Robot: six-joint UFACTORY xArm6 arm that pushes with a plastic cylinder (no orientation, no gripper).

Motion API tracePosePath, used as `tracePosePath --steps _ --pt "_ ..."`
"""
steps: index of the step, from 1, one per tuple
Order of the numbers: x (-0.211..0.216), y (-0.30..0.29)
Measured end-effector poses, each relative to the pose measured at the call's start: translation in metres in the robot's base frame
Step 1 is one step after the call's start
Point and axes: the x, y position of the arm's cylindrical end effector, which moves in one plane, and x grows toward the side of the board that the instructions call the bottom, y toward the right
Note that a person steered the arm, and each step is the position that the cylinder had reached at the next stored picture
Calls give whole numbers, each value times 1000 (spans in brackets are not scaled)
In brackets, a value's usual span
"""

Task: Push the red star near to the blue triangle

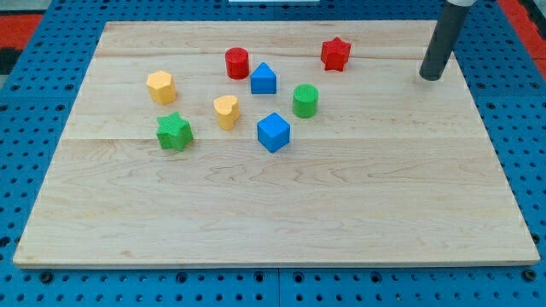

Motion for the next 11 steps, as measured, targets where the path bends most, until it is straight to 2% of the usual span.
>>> tracePosePath --steps 1,2,5,11 --pt "-1 0" --pt "-22 -2" --pt "-60 -55" --pt "-59 -165"
